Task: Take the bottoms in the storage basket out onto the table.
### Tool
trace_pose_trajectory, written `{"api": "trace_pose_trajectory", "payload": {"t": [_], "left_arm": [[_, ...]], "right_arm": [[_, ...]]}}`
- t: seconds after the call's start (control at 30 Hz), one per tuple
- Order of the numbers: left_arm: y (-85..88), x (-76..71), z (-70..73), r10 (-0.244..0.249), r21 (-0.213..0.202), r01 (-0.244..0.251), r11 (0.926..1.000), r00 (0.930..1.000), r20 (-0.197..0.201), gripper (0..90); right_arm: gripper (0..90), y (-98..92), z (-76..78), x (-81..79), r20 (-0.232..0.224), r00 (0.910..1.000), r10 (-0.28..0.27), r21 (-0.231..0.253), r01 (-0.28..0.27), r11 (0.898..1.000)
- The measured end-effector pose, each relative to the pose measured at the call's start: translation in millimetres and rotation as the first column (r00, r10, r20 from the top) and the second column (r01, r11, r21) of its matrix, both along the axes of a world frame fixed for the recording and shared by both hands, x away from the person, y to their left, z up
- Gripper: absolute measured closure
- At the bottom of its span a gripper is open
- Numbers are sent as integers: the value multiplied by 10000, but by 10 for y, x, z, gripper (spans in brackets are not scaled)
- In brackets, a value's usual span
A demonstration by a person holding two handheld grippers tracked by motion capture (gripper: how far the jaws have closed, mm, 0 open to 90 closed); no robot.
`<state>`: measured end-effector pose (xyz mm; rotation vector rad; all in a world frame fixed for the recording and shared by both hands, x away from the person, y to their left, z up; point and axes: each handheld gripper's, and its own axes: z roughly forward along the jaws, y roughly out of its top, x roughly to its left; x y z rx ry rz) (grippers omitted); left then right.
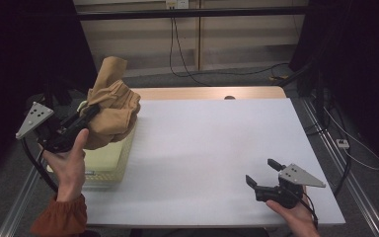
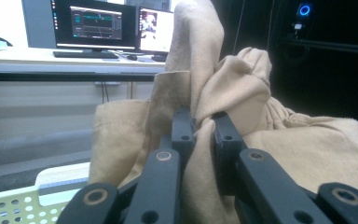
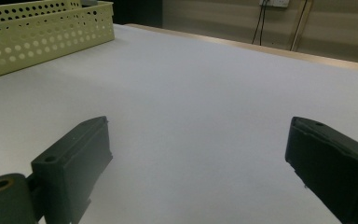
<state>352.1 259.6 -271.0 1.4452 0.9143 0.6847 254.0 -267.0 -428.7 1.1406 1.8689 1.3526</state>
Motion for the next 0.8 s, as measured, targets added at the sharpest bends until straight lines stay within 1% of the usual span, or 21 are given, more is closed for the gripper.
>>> {"api": "trace_pose_trajectory", "payload": {"t": [0.1,0.2,0.3,0.43,0.53,0.6,0.8], "left_arm": [[-34,0,3,-67,139,67,9999,10000,3,832],[-70,2,6,-177,162,177,9997,9998,-6,832],[-110,1,15,-277,341,277,9990,9996,10,832],[-169,5,21,-450,435,448,9980,9990,39,832],[-200,8,16,-570,420,569,9975,9984,6,832],[-218,10,15,-613,510,612,9968,9981,10,832],[-261,26,7,-717,592,718,9957,9974,-30,832]], "right_arm": [[67,1,0,-2,-2,10000,18,-1,-18,10000],[67,-3,0,-2,14,10000,8,7,-8,10000],[67,0,0,-2,-8,10000,18,-1,-18,10000],[67,1,-1,-1,-8,10000,14,-6,-14,10000],[67,-1,0,-4,1,10000,5,10,-5,10000],[67,0,0,-4,-1,10000,13,10,-13,10000],[67,-2,0,-4,6,10000,15,15,-15,10000]]}}
